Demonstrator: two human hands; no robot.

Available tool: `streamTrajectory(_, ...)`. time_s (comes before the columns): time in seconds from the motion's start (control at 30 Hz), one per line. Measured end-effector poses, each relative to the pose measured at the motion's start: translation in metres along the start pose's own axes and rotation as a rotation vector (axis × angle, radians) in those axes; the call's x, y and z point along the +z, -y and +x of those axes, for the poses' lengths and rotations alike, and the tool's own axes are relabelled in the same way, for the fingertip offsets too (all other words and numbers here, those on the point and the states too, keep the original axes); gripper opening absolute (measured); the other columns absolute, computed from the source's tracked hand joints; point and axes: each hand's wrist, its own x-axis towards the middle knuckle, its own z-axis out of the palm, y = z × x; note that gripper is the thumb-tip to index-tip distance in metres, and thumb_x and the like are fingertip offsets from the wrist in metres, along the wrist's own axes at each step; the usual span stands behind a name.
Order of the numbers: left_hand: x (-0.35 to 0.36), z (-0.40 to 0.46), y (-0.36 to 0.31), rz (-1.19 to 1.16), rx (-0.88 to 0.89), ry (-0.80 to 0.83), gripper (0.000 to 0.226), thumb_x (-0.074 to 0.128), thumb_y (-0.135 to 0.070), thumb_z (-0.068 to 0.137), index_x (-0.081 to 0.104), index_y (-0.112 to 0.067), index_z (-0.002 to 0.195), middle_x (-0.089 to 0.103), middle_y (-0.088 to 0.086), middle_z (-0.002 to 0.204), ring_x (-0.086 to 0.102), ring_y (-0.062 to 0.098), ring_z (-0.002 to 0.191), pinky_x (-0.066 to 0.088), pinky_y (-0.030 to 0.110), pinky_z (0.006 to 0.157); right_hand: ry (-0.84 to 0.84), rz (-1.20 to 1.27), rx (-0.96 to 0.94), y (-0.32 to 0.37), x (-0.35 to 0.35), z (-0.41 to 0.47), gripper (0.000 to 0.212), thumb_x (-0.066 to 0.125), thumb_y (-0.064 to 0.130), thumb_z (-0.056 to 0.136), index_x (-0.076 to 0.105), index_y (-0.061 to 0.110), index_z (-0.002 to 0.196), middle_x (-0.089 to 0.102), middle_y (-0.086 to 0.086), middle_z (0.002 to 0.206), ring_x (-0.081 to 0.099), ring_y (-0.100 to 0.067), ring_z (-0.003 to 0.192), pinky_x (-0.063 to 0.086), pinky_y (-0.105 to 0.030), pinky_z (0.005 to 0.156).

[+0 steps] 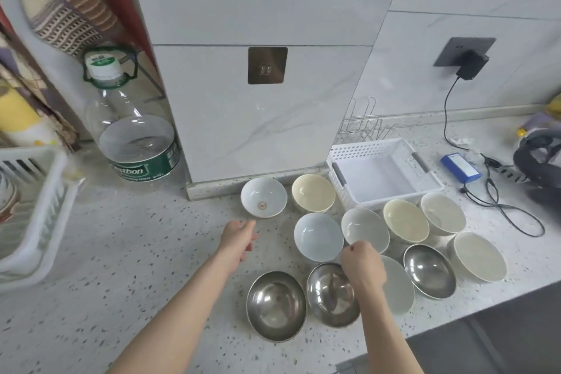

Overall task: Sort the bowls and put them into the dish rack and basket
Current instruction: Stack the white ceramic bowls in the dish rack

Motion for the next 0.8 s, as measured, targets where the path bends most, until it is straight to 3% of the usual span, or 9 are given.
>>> streamTrajectory(0.1,0.011,0.016,-0.007,-0.093,-0.074,0.007,0.026,0.05,-0.028,0.099,0.052,-0.009,0.116,0.07,0.02,0.11,0.035,0.013,0.047,0.018,0.016,0.035,0.09,-0.078,-0.015,0.004,0.004,0.014,0.031,0.042,0.011,0.091,0.057,0.003,0.116,0.062,-0.017,0.118,0.058,-0.036,0.108,0.038,-0.034,0.079)
streamTrajectory(0.2,0.02,0.029,-0.012,-0.144,-0.128,0.015,0.014,0.048,-0.024,0.099,0.054,-0.011,0.101,0.071,0.021,0.098,0.033,0.012,0.042,0.017,0.014,0.034,0.147,-0.108,-0.044,0.008,0.008,0.025,0.03,0.043,0.009,0.088,0.06,0.002,0.112,0.064,-0.016,0.113,0.059,-0.034,0.102,0.039,-0.031,0.077)
streamTrajectory(0.3,0.025,0.039,-0.016,-0.236,-0.142,0.021,0.012,0.043,-0.015,0.101,0.052,-0.009,0.107,0.069,0.016,0.082,0.034,0.009,0.036,0.017,0.013,0.033,0.162,-0.065,-0.046,0.012,0.01,0.03,0.019,0.046,0.007,0.083,0.059,0.004,0.095,0.062,-0.016,0.097,0.051,-0.032,0.082,0.038,-0.03,0.072)
streamTrajectory(0.43,0.022,0.049,-0.016,-0.264,-0.139,0.0,0.016,0.038,-0.001,0.095,0.05,-0.006,0.104,0.067,0.022,0.077,0.03,0.005,0.028,0.017,0.014,0.03,0.195,-0.039,-0.077,0.017,0.014,0.032,0.003,0.048,0.007,0.078,0.049,0.008,0.076,0.054,-0.007,0.074,0.045,-0.028,0.07,0.037,-0.028,0.063)
streamTrajectory(0.6,0.004,0.045,-0.015,-0.325,-0.137,-0.004,0.015,0.039,0.0,0.091,0.053,-0.004,0.096,0.069,0.026,0.083,0.027,0.005,0.03,0.017,0.015,0.029,0.223,-0.05,-0.104,0.02,0.017,0.036,0.003,0.05,0.005,0.077,0.048,0.007,0.079,0.053,-0.009,0.077,0.044,-0.027,0.071,0.035,-0.027,0.061)
streamTrajectory(0.8,-0.027,0.026,-0.018,-0.31,-0.073,-0.024,0.017,0.045,-0.002,0.087,0.059,-0.006,0.097,0.074,0.025,0.078,0.028,0.007,0.034,0.02,0.017,0.031,0.226,-0.006,-0.143,0.029,0.016,0.027,0.012,0.049,0.003,0.073,0.058,0.004,0.08,0.071,-0.016,0.088,0.062,-0.03,0.078,0.034,-0.023,0.051)
